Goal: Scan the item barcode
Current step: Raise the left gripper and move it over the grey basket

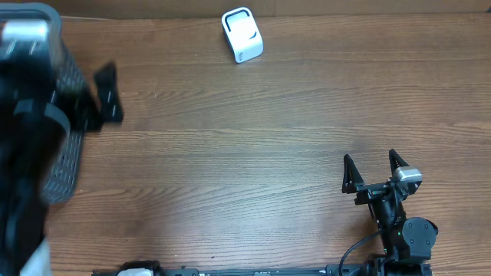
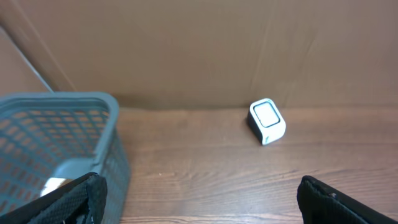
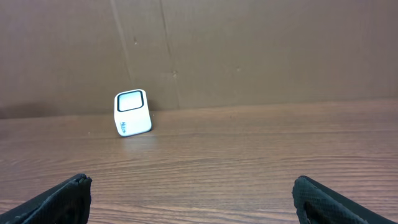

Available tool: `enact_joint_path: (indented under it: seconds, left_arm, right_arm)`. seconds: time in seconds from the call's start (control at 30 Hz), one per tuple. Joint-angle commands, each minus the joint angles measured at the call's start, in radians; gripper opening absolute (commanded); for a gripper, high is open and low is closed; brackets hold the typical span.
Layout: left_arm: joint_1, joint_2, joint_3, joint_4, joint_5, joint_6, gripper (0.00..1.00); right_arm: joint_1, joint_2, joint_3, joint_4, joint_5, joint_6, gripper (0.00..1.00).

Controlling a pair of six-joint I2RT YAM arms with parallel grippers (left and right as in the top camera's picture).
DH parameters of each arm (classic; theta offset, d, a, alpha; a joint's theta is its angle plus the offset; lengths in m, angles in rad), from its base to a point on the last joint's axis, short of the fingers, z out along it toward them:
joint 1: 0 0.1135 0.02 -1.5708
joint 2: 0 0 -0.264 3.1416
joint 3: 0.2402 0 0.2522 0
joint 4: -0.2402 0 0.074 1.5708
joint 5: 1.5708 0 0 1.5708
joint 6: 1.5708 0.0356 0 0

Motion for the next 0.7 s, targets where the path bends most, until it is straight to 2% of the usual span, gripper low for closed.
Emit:
enact_joint_path:
  seconds: [0.0,0.23,0.67]
  left_arm:
    - [-0.005,0.144,0.043,-0.005,0.093,-0.007,1.0]
    - [-0.005,0.267,0.043,0.007,0.309,-0.011,1.0]
    - [-0.007,0.284,0.043,-0.154,0.387,-0.02,1.0]
  right_arm:
    - [0.0,-0.008,-0.011,0.006,-0.005,-0.001,1.0]
    - [0.0,-0.008,-0.011,0.006,-0.004,-0.001,1.0]
    - [0.0,-0.008,-0.011,0.006,-0.005,-0.001,1.0]
